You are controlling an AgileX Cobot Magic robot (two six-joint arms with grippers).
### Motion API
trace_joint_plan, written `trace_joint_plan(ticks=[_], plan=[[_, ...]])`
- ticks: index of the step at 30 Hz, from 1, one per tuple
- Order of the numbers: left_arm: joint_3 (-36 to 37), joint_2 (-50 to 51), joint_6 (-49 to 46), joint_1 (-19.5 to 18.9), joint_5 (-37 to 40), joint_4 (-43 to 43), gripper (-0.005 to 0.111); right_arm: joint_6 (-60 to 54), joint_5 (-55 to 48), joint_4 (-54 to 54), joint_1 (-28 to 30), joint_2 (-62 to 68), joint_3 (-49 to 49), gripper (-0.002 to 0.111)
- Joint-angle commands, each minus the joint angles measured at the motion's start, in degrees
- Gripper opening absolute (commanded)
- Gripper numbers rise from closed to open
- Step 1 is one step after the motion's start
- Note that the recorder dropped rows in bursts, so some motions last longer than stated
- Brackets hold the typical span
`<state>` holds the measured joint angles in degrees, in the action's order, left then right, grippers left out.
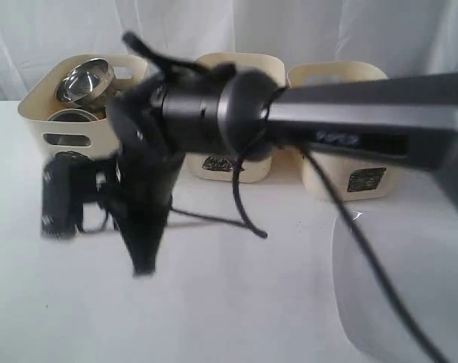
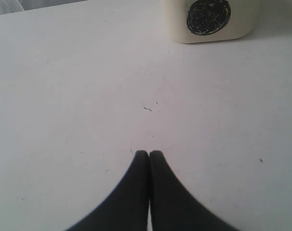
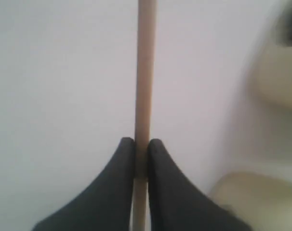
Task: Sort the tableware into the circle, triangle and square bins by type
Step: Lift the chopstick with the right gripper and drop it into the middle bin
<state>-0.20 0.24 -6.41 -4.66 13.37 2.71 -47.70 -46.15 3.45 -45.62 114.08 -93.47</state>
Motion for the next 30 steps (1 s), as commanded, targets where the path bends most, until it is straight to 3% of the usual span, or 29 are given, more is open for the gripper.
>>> trace_joint_plan(ticks=[1,5,11,19,26,28,30], plan=[[0.2,-0.24,0.15,0.28,-0.09,0.65,0.0,21.05,19.75,14.51,2.91,-6.15,-1.3,0.0],[0.2,-0.24,0.15,0.28,-0.09,0.65,0.0,51.56,26.44,27.64,8.14,-6.55,-1.3,0.0],[0.2,-0.24,0.15,0.28,-0.09,0.65,0.0,76.85,31.43,40.8,16.35,-6.55,-1.3,0.0],[0.2,-0.24,0.15,0.28,-0.09,0.65,0.0,82.88,47.3,41.31,25.54,-2.41,-1.3,0.0],[0.2,-0.24,0.15,0.28,-0.09,0.65,0.0,82.88,51.22,41.03,29.68,2.56,-1.3,0.0],[0.2,-0.24,0.15,0.28,-0.09,0.65,0.0,82.88,52.95,40.92,30.51,3.88,-1.3,0.009],[0.2,-0.24,0.15,0.28,-0.09,0.65,0.0,82.88,53.69,39.79,30.8,4.28,-1.3,0.025]])
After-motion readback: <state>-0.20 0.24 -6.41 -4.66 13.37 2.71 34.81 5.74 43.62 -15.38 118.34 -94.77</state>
